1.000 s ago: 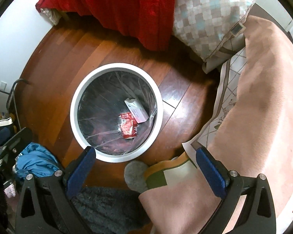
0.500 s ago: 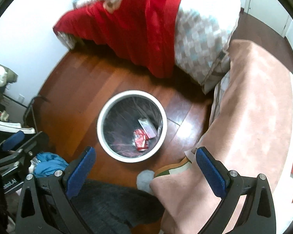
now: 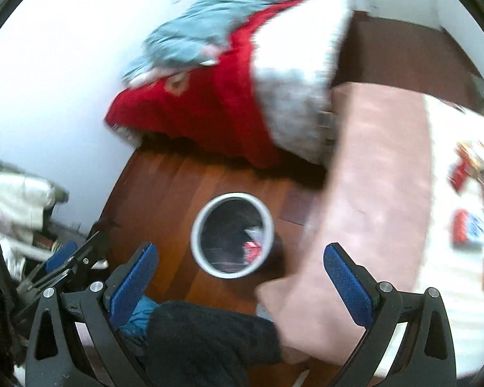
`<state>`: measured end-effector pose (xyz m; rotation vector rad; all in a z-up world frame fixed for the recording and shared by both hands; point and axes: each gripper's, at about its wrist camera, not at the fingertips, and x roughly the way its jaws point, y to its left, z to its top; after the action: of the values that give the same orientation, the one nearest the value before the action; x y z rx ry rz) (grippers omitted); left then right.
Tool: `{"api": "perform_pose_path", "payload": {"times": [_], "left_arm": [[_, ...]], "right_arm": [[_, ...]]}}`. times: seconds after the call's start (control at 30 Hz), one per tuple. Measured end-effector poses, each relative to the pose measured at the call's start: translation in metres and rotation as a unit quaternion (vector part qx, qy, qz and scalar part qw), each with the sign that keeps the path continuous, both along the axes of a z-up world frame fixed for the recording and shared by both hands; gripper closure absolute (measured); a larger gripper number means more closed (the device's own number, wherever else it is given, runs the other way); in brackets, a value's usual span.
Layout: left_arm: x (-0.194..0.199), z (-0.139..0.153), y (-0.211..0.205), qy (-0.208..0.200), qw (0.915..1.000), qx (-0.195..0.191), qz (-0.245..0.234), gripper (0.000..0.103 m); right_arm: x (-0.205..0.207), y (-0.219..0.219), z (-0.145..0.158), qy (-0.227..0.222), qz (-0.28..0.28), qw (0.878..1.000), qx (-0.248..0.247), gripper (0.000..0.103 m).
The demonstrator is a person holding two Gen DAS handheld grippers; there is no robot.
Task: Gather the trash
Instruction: 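Move both tools back over the table, then grasp the milk carton with the left tool while the right tool grasps the yellow pack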
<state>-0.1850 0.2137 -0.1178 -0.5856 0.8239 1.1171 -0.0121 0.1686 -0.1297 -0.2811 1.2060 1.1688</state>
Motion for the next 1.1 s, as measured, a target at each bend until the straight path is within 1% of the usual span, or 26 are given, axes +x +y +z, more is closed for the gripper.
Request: {"api": "perform_pose_path", "payload": {"times": [0.07,0.1,0.17,0.2,0.23,0.27,0.3,0.33,0.37,0.4,0.43,0.5,0.57,0.6,0.63,0.7,0.73,0.77,0.8,0.87,0.9,0.97,1.0,1.03,1.07,1.1], "left_arm": [[0.038,-0.021,-0.009,0.007,0.9994,-0.021,-0.027,0.002],[0.052,-0.028,-0.011,0.011,0.9989,-0.027,-0.036,0.002],[0.094,-0.05,-0.022,0.025,0.9971,-0.039,-0.061,0.002],[0.12,-0.064,-0.029,0.036,0.9955,-0.043,-0.077,0.002],[0.141,-0.074,-0.036,0.044,0.994,-0.044,-0.09,0.002],[0.157,-0.081,-0.043,0.05,0.9929,-0.044,-0.099,0.002],[0.176,-0.092,-0.052,0.061,0.9911,-0.041,-0.111,0.002],[0.201,-0.107,-0.06,0.076,0.9883,-0.042,-0.126,0.002],[0.214,-0.112,-0.069,0.082,0.9866,-0.043,-0.134,0.002],[0.23,-0.122,-0.074,0.092,0.9842,-0.046,-0.144,0.002],[0.248,-0.134,-0.079,0.105,0.9808,-0.051,-0.156,0.002],[0.265,-0.145,-0.085,0.118,0.977,-0.055,-0.169,0.002],[0.281,-0.155,-0.088,0.135,0.9721,-0.054,-0.184,0.002],[0.285,-0.156,-0.089,0.138,0.9708,-0.052,-0.189,0.002],[0.29,-0.156,-0.09,0.142,0.9686,-0.047,-0.198,0.002],[0.301,-0.152,-0.092,0.15,0.9618,-0.034,-0.226,0.002],[0.305,-0.148,-0.094,0.148,0.9585,-0.028,-0.242,0.002],[0.311,-0.142,-0.098,0.144,0.9522,-0.017,-0.269,0.002],[0.318,-0.138,-0.1,0.142,0.9468,-0.01,-0.289,0.002],[0.333,-0.129,-0.109,0.139,0.9263,0.008,-0.35,0.002],[0.343,-0.127,-0.115,0.138,0.9119,0.013,-0.386,0.002],[0.367,-0.127,-0.128,0.142,0.8737,0.002,-0.465,0.003],[0.375,-0.129,-0.132,0.145,0.8612,-0.006,-0.487,0.003],[0.389,-0.133,-0.14,0.151,0.8387,-0.016,-0.523,0.003],[0.397,-0.136,-0.146,0.157,0.821,-0.022,-0.549,0.003],[0.404,-0.138,-0.151,0.161,0.8076,-0.027,-0.567,0.003]], "right_arm": [[0.032,-0.026,-0.008,-0.005,-0.036,0.999,-0.018,0.0],[0.057,-0.046,-0.016,-0.008,-0.066,0.997,-0.035,0.0],[0.095,-0.077,-0.029,-0.006,-0.113,0.992,-0.058,0.0],[0.12,-0.096,-0.038,-0.004,-0.145,0.987,-0.074,0.0],[0.152,-0.122,-0.052,0.0,-0.188,0.977,-0.098,0.0],[0.169,-0.135,-0.059,0.004,-0.209,0.972,-0.109,0.0],[0.2,-0.161,-0.074,0.013,-0.254,0.959,-0.127,0.0],[0.217,-0.173,-0.084,0.017,-0.279,0.95,-0.138,0.0],[0.235,-0.186,-0.094,0.018,-0.306,0.94,-0.153,0.0],[0.256,-0.202,-0.109,0.022,-0.337,0.927,-0.166,0.0],[0.269,-0.21,-0.119,0.026,-0.358,0.917,-0.175,0.005],[0.285,-0.217,-0.137,0.042,-0.382,0.904,-0.187,0.016],[0.299,-0.22,-0.155,0.056,-0.408,0.89,-0.197,0.018],[0.306,-0.219,-0.165,0.053,-0.418,0.882,-0.211,0.019],[0.308,-0.218,-0.17,0.053,-0.423,0.879,-0.215,0.016],[0.308,-0.209,-0.17,0.033,-0.423,0.877,-0.225,0.025],[0.305,-0.199,-0.171,0.012,-0.404,0.883,-0.24,0.027],[0.302,-0.195,-0.172,-0.001,-0.39,0.888,-0.244,0.028],[0.297,-0.191,-0.172,-0.01,-0.37,0.897,-0.241,0.029],[0.292,-0.191,-0.171,-0.027,-0.337,0.908,-0.249,0.031],[0.29,-0.195,-0.17,-0.033,-0.327,0.91,-0.253,0.033],[0.293,-0.206,-0.168,-0.036,-0.316,0.912,-0.259,0.034],[0.295,-0.213,-0.167,-0.035,-0.317,0.911,-0.262,0.035],[0.3,-0.222,-0.168,-0.025,-0.318,0.91,-0.264,0.035],[0.305,-0.227,-0.168,-0.015,-0.321,0.909,-0.264,0.035],[0.311,-0.23,-0.168,-0.011,-0.323,0.908,-0.267,0.035]]}}
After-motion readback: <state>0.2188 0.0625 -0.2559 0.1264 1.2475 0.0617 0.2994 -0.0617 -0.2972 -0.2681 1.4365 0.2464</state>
